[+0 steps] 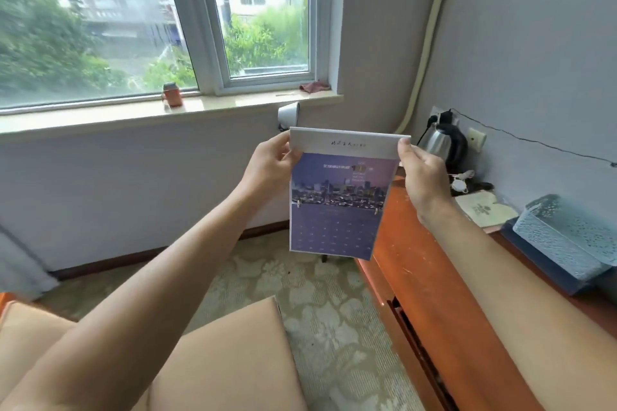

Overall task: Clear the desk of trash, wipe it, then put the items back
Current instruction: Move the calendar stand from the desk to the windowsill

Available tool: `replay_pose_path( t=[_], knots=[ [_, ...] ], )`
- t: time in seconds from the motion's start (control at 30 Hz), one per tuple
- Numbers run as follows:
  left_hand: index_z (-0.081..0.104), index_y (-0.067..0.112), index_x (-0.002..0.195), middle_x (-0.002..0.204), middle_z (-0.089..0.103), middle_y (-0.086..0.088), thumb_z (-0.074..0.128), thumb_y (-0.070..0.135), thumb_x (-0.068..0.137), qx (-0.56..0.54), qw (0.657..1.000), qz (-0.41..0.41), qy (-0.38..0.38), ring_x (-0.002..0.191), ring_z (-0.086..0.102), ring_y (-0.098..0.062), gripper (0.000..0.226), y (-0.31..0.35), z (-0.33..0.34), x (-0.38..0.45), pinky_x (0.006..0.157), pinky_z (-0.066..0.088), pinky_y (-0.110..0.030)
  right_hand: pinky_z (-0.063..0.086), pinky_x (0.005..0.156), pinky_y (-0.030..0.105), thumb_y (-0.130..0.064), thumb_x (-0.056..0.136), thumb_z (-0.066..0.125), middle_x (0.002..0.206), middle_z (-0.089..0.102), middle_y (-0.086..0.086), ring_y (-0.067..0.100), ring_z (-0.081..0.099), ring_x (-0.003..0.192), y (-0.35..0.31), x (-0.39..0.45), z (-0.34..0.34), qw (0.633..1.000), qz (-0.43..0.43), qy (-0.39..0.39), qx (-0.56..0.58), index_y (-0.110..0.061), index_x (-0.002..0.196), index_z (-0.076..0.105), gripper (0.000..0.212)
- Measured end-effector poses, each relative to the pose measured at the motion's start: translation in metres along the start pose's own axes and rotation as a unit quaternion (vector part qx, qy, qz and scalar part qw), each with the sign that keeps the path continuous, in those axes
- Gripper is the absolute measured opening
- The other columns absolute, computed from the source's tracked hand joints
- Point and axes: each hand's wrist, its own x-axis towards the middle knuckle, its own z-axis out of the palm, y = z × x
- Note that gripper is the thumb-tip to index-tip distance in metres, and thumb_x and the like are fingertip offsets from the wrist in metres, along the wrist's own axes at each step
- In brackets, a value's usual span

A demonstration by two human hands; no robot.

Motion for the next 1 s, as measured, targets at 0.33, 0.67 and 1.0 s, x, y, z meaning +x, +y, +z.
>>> replay_pose_path(
  t=[0.33, 0.67, 1.0],
  knots=[
    [0.067, 0.037, 0.123, 0.113, 0.077, 0.013, 0.056, 0.029, 0.106, 0.0, 1.0, -0.002, 0.027, 0.107, 0.071, -0.005, 0.022, -0.055, -0.176, -0.012, 0.102, 0.054, -0.044, 0.05, 0.094, 0.03, -0.056, 0.103, 0.047, 0.092, 0.072, -0.023, 0.011, 0.066, 0.104, -0.069, -0.037, 0.173, 0.999, -0.035, -0.031, 0.005, -0.035, 0.097, 0.078, 0.037],
    [0.067, 0.033, 0.126, 0.114, 0.076, 0.011, 0.056, 0.023, 0.107, 0.013, 1.0, 0.009, 0.005, 0.108, 0.071, -0.009, 0.024, -0.126, -0.361, -0.014, 0.102, 0.055, -0.04, 0.051, 0.104, 0.037, -0.057, 0.101, 0.05, 0.109, 0.075, -0.011, 0.014, 0.066, 0.111, -0.116, -0.099, 0.351, 0.999, -0.028, -0.01, 0.026, -0.026, 0.105, 0.078, 0.042],
    [0.067, 0.045, 0.113, 0.109, 0.077, 0.012, 0.056, 0.02, 0.106, 0.0, 0.999, 0.026, 0.04, 0.11, 0.071, -0.015, 0.028, -0.135, -0.428, -0.048, 0.104, 0.054, -0.044, 0.044, 0.105, 0.027, -0.057, 0.103, 0.049, 0.122, 0.069, -0.014, 0.01, 0.06, 0.121, -0.152, -0.142, 0.397, 0.997, -0.052, -0.037, 0.036, -0.02, 0.13, 0.07, 0.05]
  ],
)
